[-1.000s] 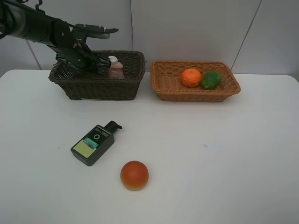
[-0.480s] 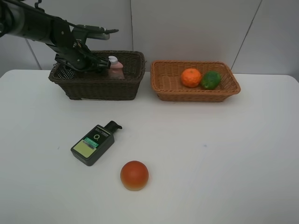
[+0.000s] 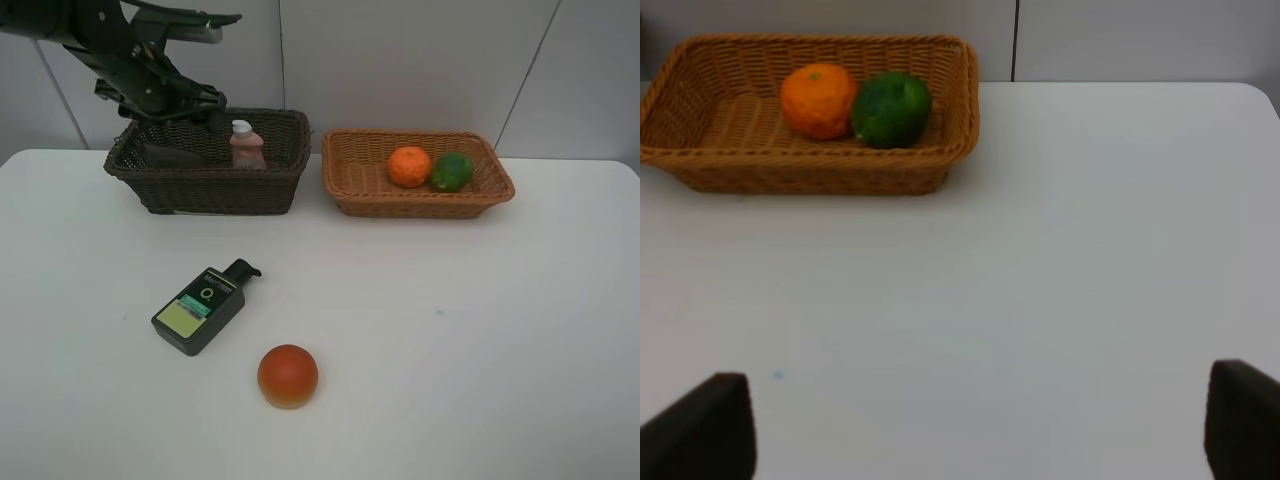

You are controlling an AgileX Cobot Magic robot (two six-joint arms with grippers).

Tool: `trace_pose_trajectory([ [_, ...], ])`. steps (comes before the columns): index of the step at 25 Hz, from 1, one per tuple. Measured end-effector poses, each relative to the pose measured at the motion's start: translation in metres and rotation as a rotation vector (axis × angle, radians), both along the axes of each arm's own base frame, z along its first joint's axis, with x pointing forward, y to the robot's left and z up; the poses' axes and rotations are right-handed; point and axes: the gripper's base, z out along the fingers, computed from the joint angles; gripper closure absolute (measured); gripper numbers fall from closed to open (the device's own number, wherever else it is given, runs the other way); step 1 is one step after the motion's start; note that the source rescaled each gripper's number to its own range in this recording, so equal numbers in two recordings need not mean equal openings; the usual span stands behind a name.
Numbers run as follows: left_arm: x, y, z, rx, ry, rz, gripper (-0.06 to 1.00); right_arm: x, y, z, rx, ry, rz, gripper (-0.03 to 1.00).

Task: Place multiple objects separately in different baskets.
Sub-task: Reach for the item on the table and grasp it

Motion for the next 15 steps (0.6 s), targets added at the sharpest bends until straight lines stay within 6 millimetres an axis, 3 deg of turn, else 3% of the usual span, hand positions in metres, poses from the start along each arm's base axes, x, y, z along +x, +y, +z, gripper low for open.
trace_pose_trajectory([
  [8, -0.018, 0.0, 0.035, 0.01, 0.01, -0.001, -0.01, 0.0, 0.0, 0.0, 0.0, 0.0, 0.0, 0.01],
  [15, -0.049, -0.024, 0.056, 0.049, 0.109, -0.061, -0.01, 0.0, 0.0, 0.0, 0.0, 0.0, 0.0, 0.01],
])
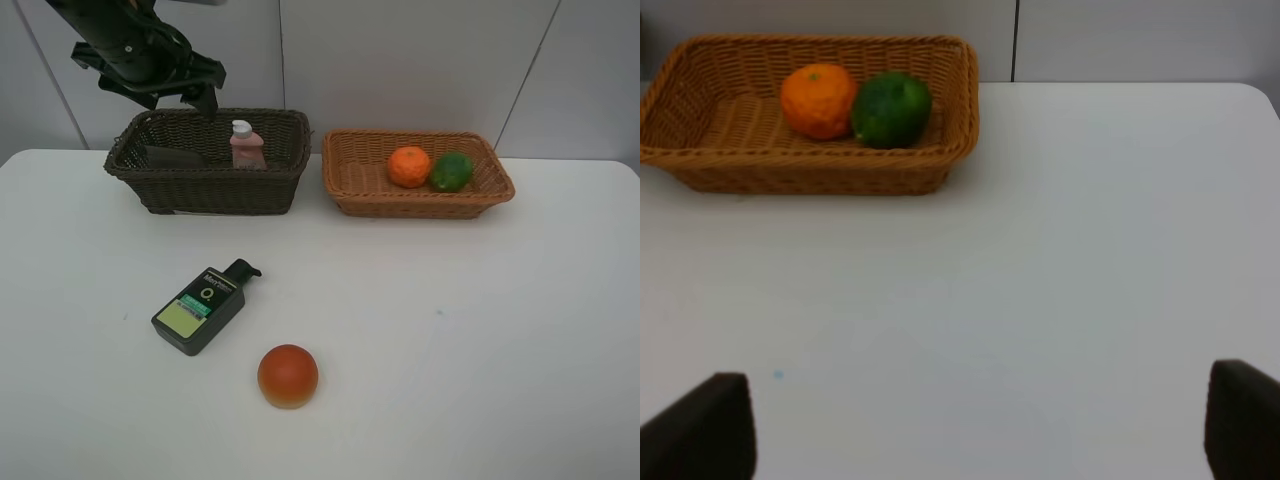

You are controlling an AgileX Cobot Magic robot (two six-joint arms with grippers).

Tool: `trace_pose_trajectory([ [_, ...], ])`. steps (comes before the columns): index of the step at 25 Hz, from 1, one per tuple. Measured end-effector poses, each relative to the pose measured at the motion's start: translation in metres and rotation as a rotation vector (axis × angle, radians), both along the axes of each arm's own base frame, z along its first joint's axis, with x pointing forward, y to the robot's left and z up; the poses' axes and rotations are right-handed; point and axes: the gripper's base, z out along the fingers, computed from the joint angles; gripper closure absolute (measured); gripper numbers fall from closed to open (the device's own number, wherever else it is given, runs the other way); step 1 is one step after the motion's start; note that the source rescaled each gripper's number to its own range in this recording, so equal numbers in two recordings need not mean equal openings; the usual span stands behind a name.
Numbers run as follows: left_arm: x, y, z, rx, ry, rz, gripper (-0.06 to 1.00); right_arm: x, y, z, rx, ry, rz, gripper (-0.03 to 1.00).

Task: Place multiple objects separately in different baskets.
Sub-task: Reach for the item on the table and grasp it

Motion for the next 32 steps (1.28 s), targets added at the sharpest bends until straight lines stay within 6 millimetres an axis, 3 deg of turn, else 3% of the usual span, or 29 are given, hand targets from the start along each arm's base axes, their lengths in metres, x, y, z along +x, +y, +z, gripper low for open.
trace_pose_trajectory([
  [6, -0.03, -0.017, -0.01, 0.034, 0.083, -0.063, -0.01, 0.0, 0.0, 0.0, 0.0, 0.0, 0.0, 0.01],
  [17, -0.094, -0.021, -0.045, 0.108, 0.224, -0.162, -0.01, 0.0, 0.0, 0.0, 0.0, 0.0, 0.0, 0.01],
  [25, -0.115, -0.011, -0.083, 0.157, 0.288, -0.213, -0.01, 0.0, 0.0, 0.0, 0.0, 0.0, 0.0, 0.01],
  [32, -0.118, -0.011, -0.09, 0.145, 0.308, -0.208, -0.01, 0.0, 0.0, 0.0, 0.0, 0.0, 0.0, 0.01],
])
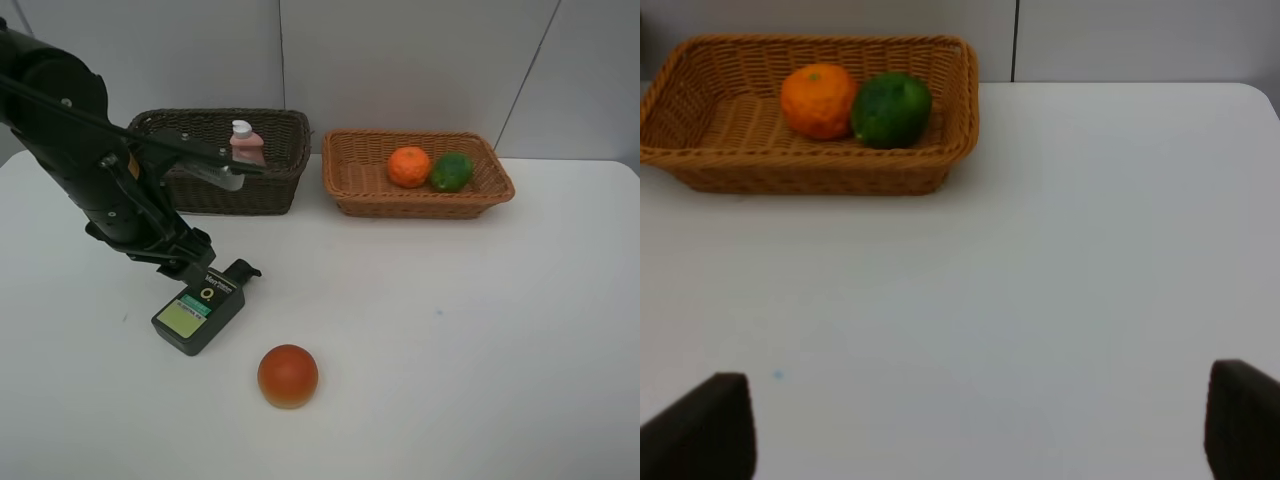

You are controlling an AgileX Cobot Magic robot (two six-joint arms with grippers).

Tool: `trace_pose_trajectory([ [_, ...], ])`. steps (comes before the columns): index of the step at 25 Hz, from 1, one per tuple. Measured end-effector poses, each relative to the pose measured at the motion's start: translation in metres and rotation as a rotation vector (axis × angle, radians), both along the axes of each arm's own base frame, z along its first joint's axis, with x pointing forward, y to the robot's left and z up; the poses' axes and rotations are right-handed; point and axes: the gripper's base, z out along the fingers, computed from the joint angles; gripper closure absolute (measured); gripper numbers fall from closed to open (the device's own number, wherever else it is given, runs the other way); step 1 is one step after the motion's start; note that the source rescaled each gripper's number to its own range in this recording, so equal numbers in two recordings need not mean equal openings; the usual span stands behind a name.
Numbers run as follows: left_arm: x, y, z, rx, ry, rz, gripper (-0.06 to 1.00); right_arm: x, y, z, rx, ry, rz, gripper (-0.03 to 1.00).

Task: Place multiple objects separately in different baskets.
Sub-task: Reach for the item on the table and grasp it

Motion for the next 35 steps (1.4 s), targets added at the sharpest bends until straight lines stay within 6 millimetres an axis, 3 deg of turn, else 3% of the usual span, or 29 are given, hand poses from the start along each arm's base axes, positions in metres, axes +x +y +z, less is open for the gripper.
trace_pose_trajectory([
  [10, -0.003, -0.005, -0.027, -0.011, 0.123, 0.029, -0.01, 0.0, 0.0, 0.0, 0.0, 0.0, 0.0, 0.01],
  [35, 0.006, -0.019, -0.067, -0.024, 0.102, -0.024, -0.06, 0.0, 0.0, 0.0, 0.0, 0.0, 0.0, 0.01],
])
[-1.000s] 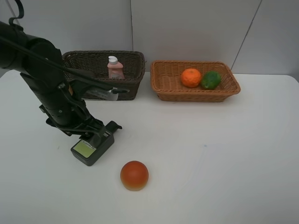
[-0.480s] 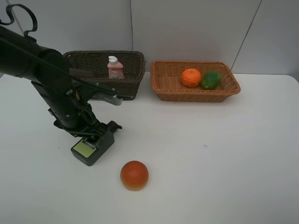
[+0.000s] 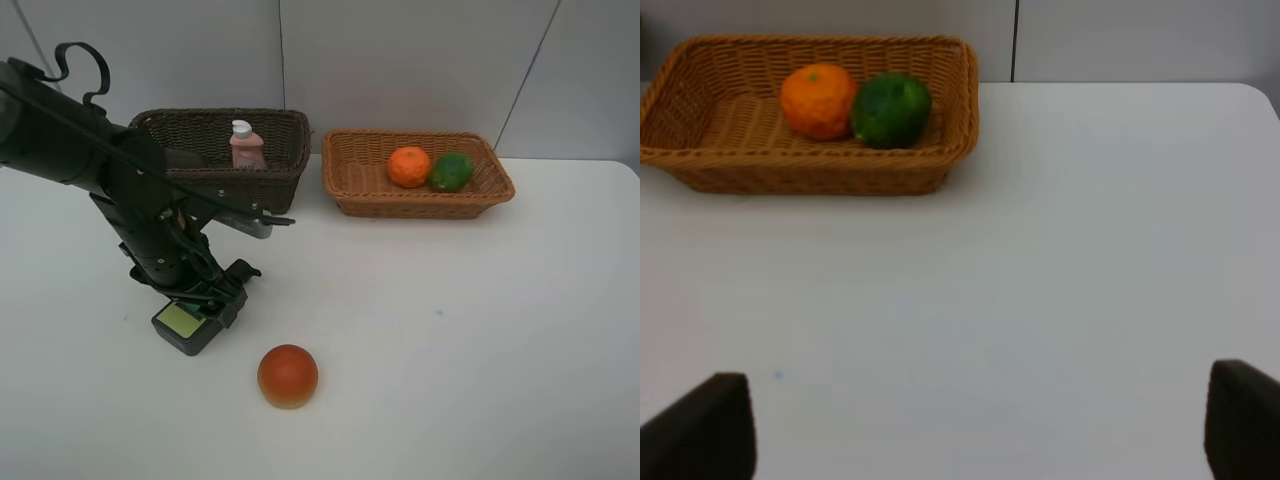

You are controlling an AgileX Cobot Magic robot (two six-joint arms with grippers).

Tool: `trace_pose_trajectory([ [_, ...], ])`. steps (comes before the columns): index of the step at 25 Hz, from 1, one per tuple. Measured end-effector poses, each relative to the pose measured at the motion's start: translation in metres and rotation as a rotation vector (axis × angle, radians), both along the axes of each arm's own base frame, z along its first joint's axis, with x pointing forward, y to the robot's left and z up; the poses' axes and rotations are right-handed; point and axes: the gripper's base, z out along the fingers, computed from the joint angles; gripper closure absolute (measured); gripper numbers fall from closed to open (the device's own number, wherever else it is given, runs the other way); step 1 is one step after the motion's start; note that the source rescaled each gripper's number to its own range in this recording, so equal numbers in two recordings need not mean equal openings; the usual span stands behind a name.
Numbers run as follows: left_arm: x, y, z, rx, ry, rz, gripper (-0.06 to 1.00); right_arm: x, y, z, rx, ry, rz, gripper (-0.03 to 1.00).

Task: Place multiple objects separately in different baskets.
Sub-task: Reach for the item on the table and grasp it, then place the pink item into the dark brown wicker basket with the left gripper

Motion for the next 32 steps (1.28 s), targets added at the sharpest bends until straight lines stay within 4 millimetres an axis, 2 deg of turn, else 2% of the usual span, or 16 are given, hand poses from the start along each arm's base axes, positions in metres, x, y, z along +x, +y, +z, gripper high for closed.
trace_pose_trajectory([
  [12, 0.001, -0.001, -0.019, 0.022, 0.022, -0.029, -0.06, 0.0, 0.0, 0.0, 0.0, 0.0, 0.0, 0.01],
  [17, 0.002, -0.001, -0.019, 0.019, 0.011, -0.034, -0.05, 0.0, 0.0, 0.0, 0.0, 0.0, 0.0, 0.01],
  [19, 0.003, -0.001, -0.019, 0.019, 0.006, -0.037, -0.01, 0.0, 0.0, 0.0, 0.0, 0.0, 0.0, 0.01],
  [21, 0.003, -0.001, -0.019, 0.018, 0.0, -0.04, 0.11, 0.0, 0.0, 0.0, 0.0, 0.0, 0.0, 0.01],
  [22, 0.003, -0.001, -0.019, 0.018, -0.002, -0.042, 0.13, 0.0, 0.0, 0.0, 0.0, 0.0, 0.0, 0.01],
  [32, 0.004, -0.001, -0.019, 0.016, -0.007, -0.043, 0.12, 0.0, 0.0, 0.0, 0.0, 0.0, 0.0, 0.01],
])
